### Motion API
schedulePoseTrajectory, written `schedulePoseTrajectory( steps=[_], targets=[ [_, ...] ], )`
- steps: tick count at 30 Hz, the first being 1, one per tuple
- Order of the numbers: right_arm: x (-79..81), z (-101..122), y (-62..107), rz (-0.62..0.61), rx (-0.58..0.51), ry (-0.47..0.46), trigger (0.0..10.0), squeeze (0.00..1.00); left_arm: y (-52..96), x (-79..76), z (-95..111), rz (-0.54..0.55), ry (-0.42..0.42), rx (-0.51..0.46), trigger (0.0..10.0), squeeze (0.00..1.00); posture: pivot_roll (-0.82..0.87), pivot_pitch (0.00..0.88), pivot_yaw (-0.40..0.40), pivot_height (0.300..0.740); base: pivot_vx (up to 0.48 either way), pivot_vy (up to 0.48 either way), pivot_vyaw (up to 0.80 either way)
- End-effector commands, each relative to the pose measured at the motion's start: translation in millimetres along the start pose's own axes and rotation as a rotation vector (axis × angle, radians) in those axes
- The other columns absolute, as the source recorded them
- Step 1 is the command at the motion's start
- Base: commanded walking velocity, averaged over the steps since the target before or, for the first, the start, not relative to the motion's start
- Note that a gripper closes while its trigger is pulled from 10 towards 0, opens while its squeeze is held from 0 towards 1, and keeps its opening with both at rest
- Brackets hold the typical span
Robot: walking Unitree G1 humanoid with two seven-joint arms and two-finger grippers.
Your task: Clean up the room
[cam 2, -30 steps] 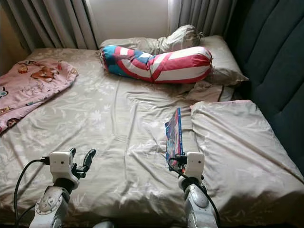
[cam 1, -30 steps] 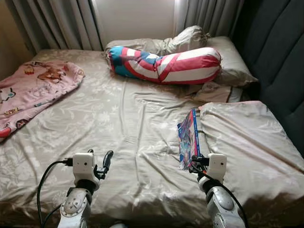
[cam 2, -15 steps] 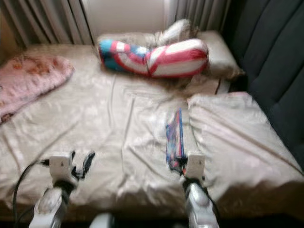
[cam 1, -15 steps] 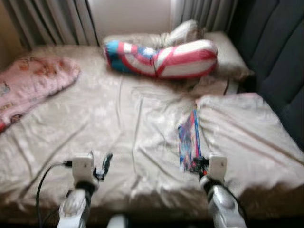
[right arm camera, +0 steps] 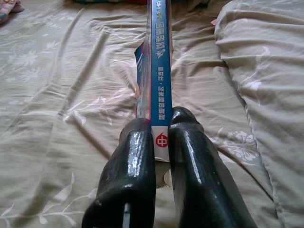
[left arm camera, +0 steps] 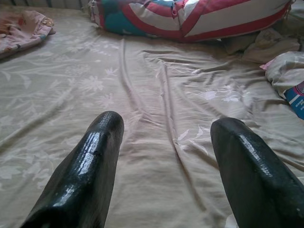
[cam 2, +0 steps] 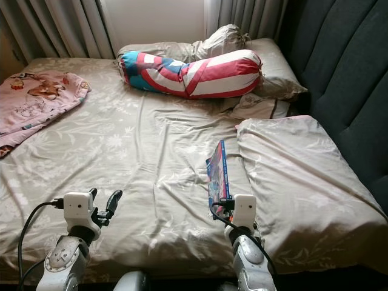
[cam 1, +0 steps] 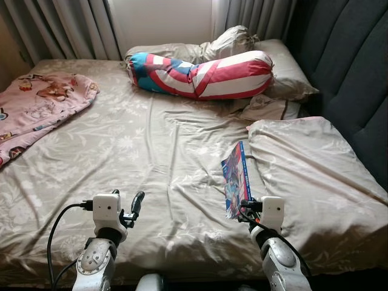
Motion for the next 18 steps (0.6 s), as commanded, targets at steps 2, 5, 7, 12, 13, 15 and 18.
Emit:
schedulePoseTrajectory(
  steps=[2, 5, 7, 12, 13, 15, 18],
  targets=[
    [2.8, 8.5, -2.7, 0.017, -0.033, 0.012, 10.0, 0.0, -1.9, 2.1, -2.2, 0.004, 0.003, 0.019, 10.0, 0.0, -0.03, 0.047, -0.026, 0.66, 0.311, 0.0, 0.0],
    [2.6, 8.6, -2.7, 0.015, -0.034, 0.015, 10.0, 0.0, -1.9, 2.3, -2.1, 0.007, 0.004, 0.018, 10.0, 0.0, -0.04, 0.046, -0.025, 0.66, 0.37, 0.0, 0.0],
    [2.5, 8.5, -2.7, 0.016, -0.033, 0.017, 10.0, 0.0, -1.9, 2.4, -2.1, 0.008, 0.005, 0.019, 10.0, 0.0, -0.04, 0.046, -0.025, 0.66, 0.382, 0.0, 0.0],
    [2.2, 8.3, -2.8, 0.013, -0.031, 0.02, 10.0, 0.0, -2.0, 2.6, -2.3, 0.009, 0.006, 0.021, 10.0, 0.0, -0.04, 0.046, -0.025, 0.66, 0.385, 0.0, 0.0],
    [2.0, 8.2, -2.8, 0.013, -0.031, 0.02, 10.0, 0.0, -2.0, 2.5, -2.3, 0.008, 0.006, 0.021, 10.0, 0.0, -0.04, 0.046, -0.025, 0.66, 0.386, 0.0, 0.0],
    [2.4, 7.9, -3.0, 0.013, -0.03, 0.02, 10.0, 0.0, -2.2, 2.9, -2.4, 0.008, 0.005, 0.022, 10.0, 0.0, -0.03, 0.047, -0.023, 0.66, 0.384, 0.0, 0.0],
    [2.1, 7.3, -3.0, 0.012, -0.028, 0.019, 10.0, 0.0, -2.4, 2.7, -2.3, 0.006, 0.004, 0.021, 10.0, 0.0, -0.03, 0.048, -0.023, 0.66, 0.382, 0.0, 0.0]
  ],
)
Point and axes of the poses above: a point about 5 cm out from each wrist's last joint towards the gripper, its own y axis pointing back from the gripper into the wrist, its own z axis along the axis of the wrist's last joint, x = y × z, the point moved 3 cm from there along -y, pointing out of the wrist towards the gripper, and after that the axes turned 8 degrees about -y, right-handed, at the moved point
